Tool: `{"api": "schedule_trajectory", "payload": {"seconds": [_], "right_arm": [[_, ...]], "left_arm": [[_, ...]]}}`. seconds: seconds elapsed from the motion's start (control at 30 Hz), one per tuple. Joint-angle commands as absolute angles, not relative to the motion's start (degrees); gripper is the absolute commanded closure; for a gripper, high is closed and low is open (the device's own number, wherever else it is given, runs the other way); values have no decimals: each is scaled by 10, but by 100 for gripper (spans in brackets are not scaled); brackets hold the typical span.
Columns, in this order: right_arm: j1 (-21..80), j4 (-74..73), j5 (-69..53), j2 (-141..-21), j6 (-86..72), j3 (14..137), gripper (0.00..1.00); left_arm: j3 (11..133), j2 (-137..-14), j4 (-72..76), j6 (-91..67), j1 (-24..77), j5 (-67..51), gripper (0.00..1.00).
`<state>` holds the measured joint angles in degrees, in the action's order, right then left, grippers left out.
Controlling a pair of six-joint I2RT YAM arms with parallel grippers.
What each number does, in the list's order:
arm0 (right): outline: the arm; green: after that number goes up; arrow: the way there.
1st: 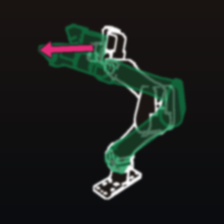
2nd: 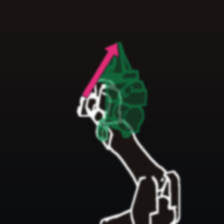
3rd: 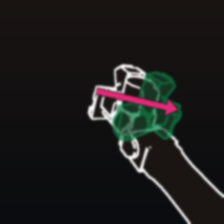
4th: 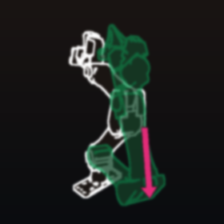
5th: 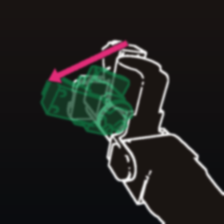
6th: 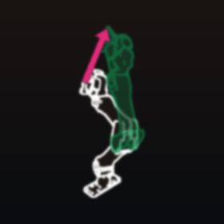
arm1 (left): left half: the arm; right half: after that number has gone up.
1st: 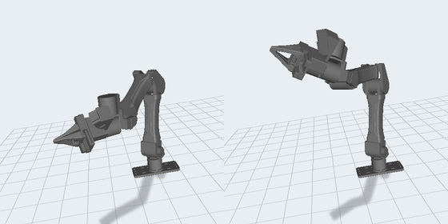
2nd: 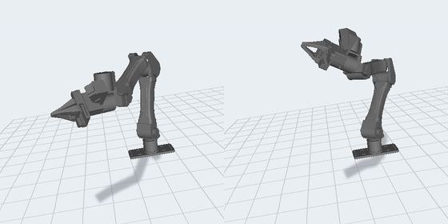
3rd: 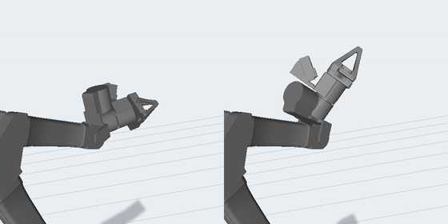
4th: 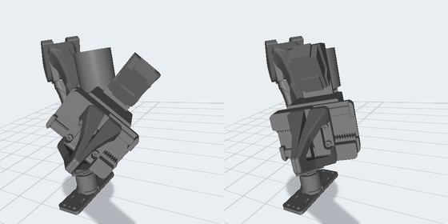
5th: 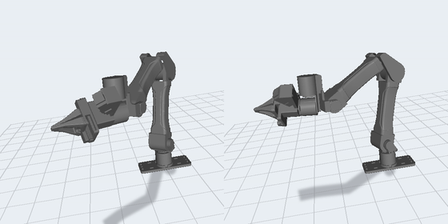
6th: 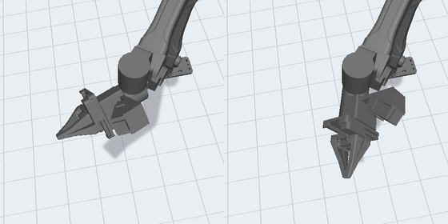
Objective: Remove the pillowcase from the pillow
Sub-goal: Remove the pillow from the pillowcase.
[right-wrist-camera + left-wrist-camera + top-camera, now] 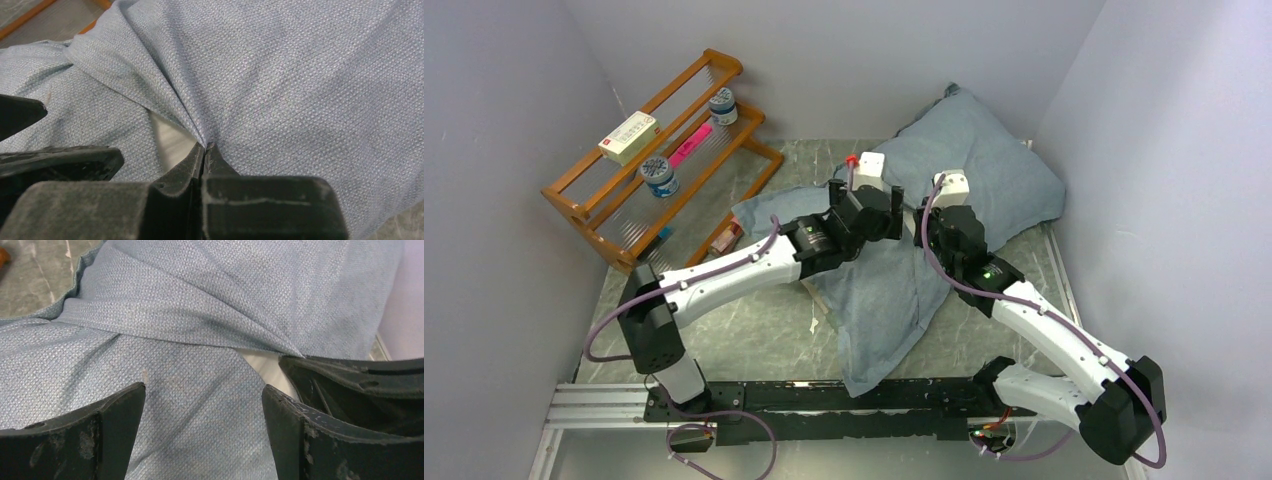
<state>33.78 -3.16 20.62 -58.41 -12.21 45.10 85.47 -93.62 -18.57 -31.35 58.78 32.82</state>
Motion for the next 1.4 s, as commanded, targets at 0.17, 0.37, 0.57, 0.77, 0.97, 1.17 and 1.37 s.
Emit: {"api": "schedule_trajectory", "payload": {"seconds": [0.17, 0.37, 0.57, 0.77, 0.97, 1.17, 1.37], "right_arm": [[336, -3, 206, -574, -127, 443, 100], [336, -3, 212, -568, -125, 441, 100], [335, -3, 216, -565, -126, 436, 100], [336, -3, 217, -562, -126, 432, 100], [336, -3, 217, -560, -126, 432, 100], [336, -4, 214, -561, -124, 433, 100], [336, -4, 205, -570, -126, 436, 100]], "left_arm": [[920, -995, -182, -310, 604, 430, 9], [924, -1032, -187, -300, 611, 472, 9], [896, -1044, -220, -315, 611, 520, 15], [833, -1013, -236, -329, 610, 551, 29], [765, -979, -263, -365, 601, 571, 41], [709, -930, -294, -400, 593, 576, 54], [635, -859, -294, -427, 584, 560, 63]]}}
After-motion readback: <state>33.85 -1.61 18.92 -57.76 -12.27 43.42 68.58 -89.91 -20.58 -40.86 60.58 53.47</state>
